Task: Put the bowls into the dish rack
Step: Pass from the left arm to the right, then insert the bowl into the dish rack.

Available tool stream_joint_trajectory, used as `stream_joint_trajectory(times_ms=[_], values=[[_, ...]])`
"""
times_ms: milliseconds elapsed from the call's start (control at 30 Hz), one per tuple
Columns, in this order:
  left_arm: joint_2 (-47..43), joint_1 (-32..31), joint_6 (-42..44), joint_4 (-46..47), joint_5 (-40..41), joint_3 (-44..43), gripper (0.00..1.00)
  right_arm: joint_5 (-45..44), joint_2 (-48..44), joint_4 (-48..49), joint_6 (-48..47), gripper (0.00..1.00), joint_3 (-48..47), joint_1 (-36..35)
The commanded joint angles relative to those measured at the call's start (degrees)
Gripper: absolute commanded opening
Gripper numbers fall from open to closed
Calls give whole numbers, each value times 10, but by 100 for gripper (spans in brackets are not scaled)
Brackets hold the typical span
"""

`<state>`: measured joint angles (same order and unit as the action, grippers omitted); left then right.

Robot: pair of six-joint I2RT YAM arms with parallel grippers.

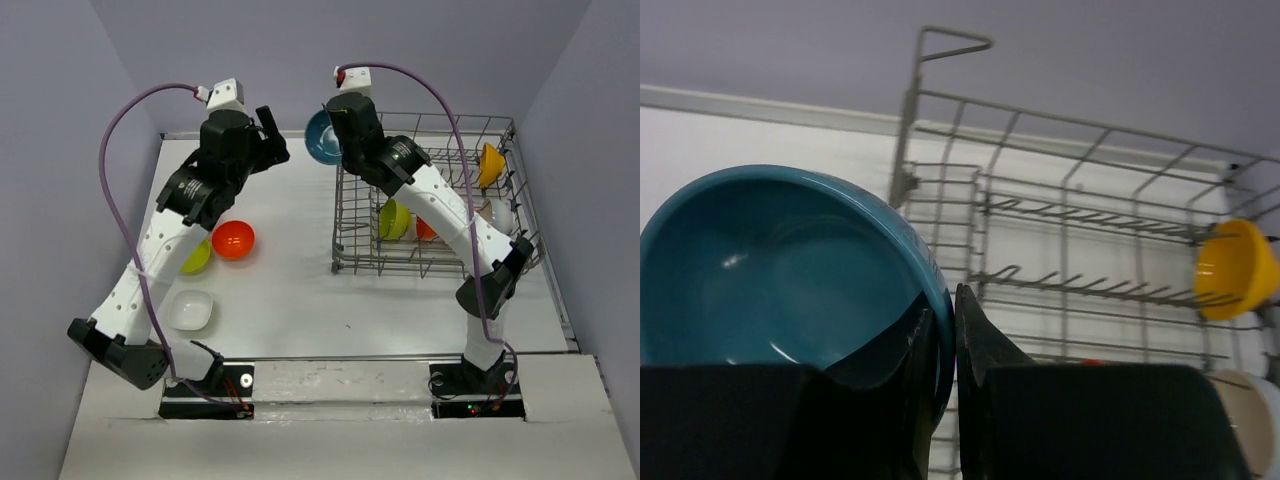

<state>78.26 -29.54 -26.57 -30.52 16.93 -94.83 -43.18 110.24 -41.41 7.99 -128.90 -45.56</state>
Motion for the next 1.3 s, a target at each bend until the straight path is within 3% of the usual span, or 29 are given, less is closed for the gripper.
stream_joint_trajectory(times_ms=[0,167,200,300,600,700,800,1267], values=[[-102,-2,32,38,22,9,86,-182,-45,98,-118,1,34,50],[-176,0,49,46,-4,98,88,-272,-97,248,-233,1,156,164],[-199,1,49,53,-9,132,89,-283,-106,345,-302,1,217,193],[-238,2,49,65,-38,184,89,-317,-120,493,-417,1,296,227],[-279,8,62,114,-57,318,89,-345,-50,721,-608,1,348,296],[-276,13,75,120,-60,327,90,-350,-8,887,-719,1,354,302],[-282,14,75,132,-71,343,91,-350,33,972,-789,1,354,302],[-282,15,69,168,-86,394,91,-350,145,1082,-890,1,320,312]])
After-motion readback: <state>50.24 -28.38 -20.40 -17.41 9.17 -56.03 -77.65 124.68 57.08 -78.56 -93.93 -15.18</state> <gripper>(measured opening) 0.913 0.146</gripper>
